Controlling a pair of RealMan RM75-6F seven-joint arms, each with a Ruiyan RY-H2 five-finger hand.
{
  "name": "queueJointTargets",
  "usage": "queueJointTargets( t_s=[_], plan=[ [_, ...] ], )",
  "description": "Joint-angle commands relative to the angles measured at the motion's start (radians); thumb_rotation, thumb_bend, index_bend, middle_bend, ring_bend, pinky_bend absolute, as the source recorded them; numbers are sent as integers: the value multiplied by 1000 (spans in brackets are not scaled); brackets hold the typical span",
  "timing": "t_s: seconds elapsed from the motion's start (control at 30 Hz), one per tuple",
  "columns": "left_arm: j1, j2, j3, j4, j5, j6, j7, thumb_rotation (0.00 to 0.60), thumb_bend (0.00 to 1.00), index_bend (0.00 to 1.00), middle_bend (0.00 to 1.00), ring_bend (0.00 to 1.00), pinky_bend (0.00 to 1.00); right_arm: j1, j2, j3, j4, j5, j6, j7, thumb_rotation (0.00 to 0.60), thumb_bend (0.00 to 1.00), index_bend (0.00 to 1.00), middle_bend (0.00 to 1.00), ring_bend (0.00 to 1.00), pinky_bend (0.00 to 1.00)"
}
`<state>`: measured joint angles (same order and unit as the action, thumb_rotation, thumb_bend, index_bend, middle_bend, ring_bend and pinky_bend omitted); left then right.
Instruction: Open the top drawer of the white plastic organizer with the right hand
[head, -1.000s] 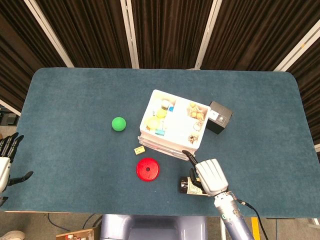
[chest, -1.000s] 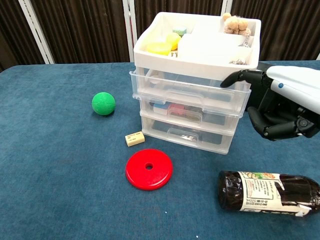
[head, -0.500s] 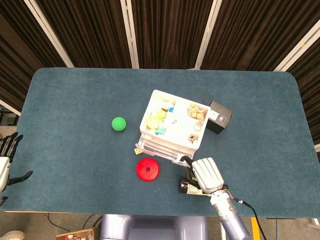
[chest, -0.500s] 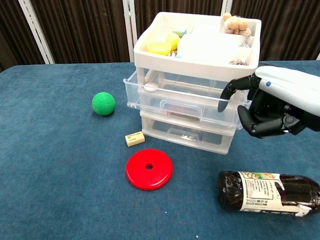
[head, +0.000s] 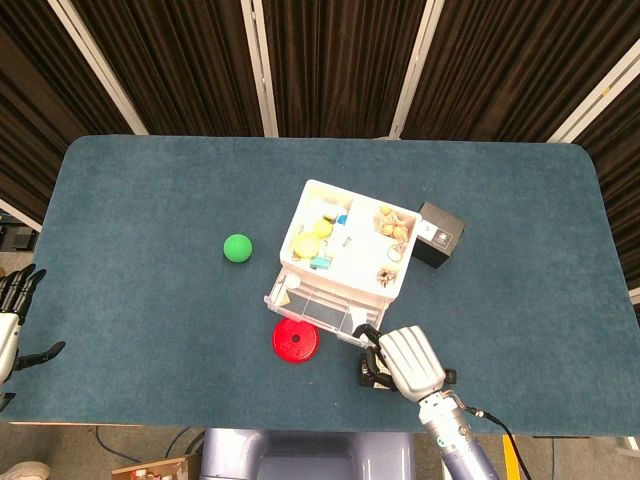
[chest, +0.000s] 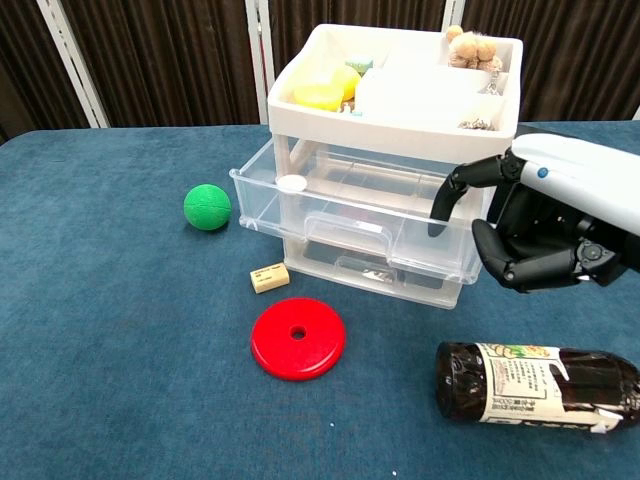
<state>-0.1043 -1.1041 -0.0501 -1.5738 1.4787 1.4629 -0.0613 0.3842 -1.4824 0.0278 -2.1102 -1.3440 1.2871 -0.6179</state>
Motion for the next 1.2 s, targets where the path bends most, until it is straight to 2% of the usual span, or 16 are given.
queueJointTargets(
  t_s=[0.03, 0.33, 0.43, 0.5, 0.57, 0.67, 0.97, 1.2],
  plan=[
    [0, 0, 0, 0, -1, -1, 1, 600, 37, 9, 0, 0, 55, -4, 8, -10, -8, -2, -2, -3, 600, 735, 387, 980, 907, 898],
    [-1, 0, -1, 0, -3, -3, -1, 600, 36, 9, 0, 0, 55, -10, 35, -48, -44, 0, -24, -14, 600, 735, 396, 980, 908, 898],
    [-1, 0, -2, 0, -4, -4, -1, 600, 36, 9, 0, 0, 55, -13, 34, -55, -45, -14, -21, -20, 600, 736, 361, 980, 907, 898],
    [-1, 0, -2, 1, -4, -3, -1, 600, 37, 9, 0, 0, 55, -15, 31, -56, -42, -25, -18, -24, 600, 736, 268, 980, 907, 898],
    [-1, 0, -2, 1, -4, -3, -1, 600, 37, 9, 0, 0, 55, -17, 27, -56, -37, -38, -12, -29, 600, 726, 123, 980, 907, 898],
    [-1, 1, -2, 0, -4, -1, -3, 600, 36, 9, 0, 0, 55, -18, 23, -51, -28, -45, -8, -35, 600, 689, 25, 980, 906, 897],
    [-1, 1, -2, 2, -4, -2, -4, 600, 36, 9, 0, 0, 55, -19, 57, -28, -34, -36, 1, -34, 600, 651, 5, 980, 906, 898],
    [2, 2, -2, 1, 0, 4, -7, 600, 38, 8, 0, 0, 55, -36, 128, -27, -56, -102, 41, -21, 600, 648, 0, 980, 906, 898]
  ],
)
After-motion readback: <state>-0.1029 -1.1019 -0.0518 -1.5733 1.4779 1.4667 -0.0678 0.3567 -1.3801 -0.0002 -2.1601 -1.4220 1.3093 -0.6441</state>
